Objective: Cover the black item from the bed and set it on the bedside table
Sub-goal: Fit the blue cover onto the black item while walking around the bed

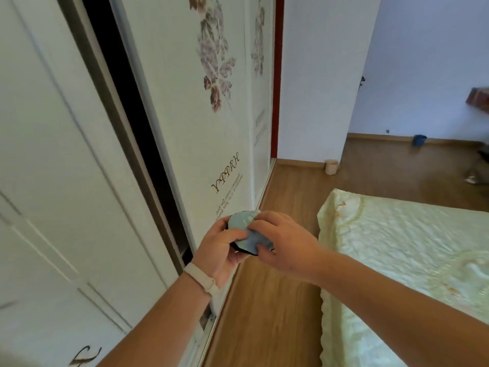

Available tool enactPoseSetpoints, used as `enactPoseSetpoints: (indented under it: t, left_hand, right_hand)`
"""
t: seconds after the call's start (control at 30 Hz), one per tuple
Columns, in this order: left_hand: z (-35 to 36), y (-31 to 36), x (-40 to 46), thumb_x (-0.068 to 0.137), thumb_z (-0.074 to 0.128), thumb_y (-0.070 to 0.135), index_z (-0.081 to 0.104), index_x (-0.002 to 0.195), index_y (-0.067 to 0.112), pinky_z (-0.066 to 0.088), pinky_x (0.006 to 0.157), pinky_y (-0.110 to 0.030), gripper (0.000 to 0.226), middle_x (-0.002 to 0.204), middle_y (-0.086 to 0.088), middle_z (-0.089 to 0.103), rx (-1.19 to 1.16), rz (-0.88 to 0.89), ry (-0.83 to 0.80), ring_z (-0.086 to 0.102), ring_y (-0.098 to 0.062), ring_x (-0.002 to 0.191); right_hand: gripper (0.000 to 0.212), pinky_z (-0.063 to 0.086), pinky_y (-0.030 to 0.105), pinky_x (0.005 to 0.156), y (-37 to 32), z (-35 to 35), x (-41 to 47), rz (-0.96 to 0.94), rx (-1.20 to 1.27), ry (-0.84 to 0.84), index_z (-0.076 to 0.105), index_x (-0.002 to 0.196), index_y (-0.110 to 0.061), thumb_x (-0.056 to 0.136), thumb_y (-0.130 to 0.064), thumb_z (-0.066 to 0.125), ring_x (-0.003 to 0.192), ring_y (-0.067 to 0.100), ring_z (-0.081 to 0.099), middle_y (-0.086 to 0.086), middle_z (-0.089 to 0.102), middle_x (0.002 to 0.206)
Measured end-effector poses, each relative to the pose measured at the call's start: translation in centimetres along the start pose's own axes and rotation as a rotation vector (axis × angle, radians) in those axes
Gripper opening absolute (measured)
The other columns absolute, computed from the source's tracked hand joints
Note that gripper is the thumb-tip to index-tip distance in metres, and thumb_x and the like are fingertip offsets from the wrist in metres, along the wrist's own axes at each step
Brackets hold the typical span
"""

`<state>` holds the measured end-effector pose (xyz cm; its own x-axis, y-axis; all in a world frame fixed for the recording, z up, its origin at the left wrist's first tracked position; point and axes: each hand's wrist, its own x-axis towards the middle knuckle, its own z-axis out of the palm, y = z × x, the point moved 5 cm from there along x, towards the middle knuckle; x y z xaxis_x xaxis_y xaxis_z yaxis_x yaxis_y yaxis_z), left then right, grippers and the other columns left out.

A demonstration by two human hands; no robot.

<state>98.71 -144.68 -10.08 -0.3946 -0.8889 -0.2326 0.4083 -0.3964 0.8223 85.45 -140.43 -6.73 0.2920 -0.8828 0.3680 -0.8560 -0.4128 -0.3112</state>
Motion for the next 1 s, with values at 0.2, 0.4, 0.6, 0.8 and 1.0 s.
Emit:
enactPoseSetpoints:
  t: [0.2, 0.4, 0.6, 0.8, 1.0]
  left_hand:
    - [5.8, -0.6, 9.3, 0.083, 0.058, -0.009, 0.059, 0.119, 0.0, 0.059, 0.062, -0.036, 0.037, 0.108, -0.022, 0.066, 0.011, -0.059, -0.1, 0.07, -0.031, 0.087]
    - [7.0, -0.7, 17.1, 0.081, 0.062, -0.006, 0.06, 0.121, 0.002, 0.06, 0.064, -0.038, 0.04, 0.112, -0.024, 0.065, 0.011, -0.15, -0.16, 0.069, -0.035, 0.095]
    - [6.5, -0.1, 25.6, 0.082, 0.06, -0.007, 0.06, 0.12, 0.001, 0.06, 0.071, -0.041, 0.039, 0.115, -0.025, 0.064, -0.011, -0.261, -0.25, 0.067, -0.036, 0.098]
    - [7.2, 2.8, 33.6, 0.083, 0.059, -0.007, 0.058, 0.122, -0.001, 0.059, 0.064, -0.038, 0.039, 0.114, -0.025, 0.064, 0.029, -0.315, -0.358, 0.068, -0.036, 0.095]
    - [9.5, 2.9, 38.3, 0.085, 0.056, -0.009, 0.058, 0.122, 0.0, 0.061, 0.069, -0.041, 0.038, 0.111, -0.022, 0.066, 0.024, -0.359, -0.441, 0.069, -0.034, 0.095]
  right_hand:
    - [0.04, 0.042, 0.029, 0.092, 8.8, -2.7, 2.4, 0.103, -0.027, 0.047, 0.05, 0.122, -0.027, 0.084, -0.028, 0.059, 0.113, 0.019, 0.048, -0.003, 0.054, 0.123]
    - [0.04, 0.044, 0.032, 0.092, 14.5, -2.2, 5.8, 0.187, -0.047, 0.045, 0.05, 0.123, -0.026, 0.084, -0.029, 0.059, 0.113, 0.019, 0.047, -0.003, 0.052, 0.125]
    - [0.04, 0.045, 0.033, 0.089, 19.0, -0.5, 11.0, 0.3, -0.099, 0.059, 0.053, 0.124, -0.021, 0.084, -0.025, 0.062, 0.113, 0.021, 0.048, 0.0, 0.052, 0.126]
    - [0.037, 0.038, 0.022, 0.088, 22.0, -0.4, 16.7, 0.399, -0.147, 0.132, 0.056, 0.12, -0.021, 0.084, -0.021, 0.063, 0.109, 0.017, 0.048, -0.001, 0.055, 0.122]
    - [0.038, 0.039, 0.023, 0.089, 25.4, -1.2, 18.8, 0.484, -0.171, 0.18, 0.057, 0.121, -0.018, 0.083, -0.017, 0.064, 0.11, 0.018, 0.049, 0.001, 0.056, 0.123]
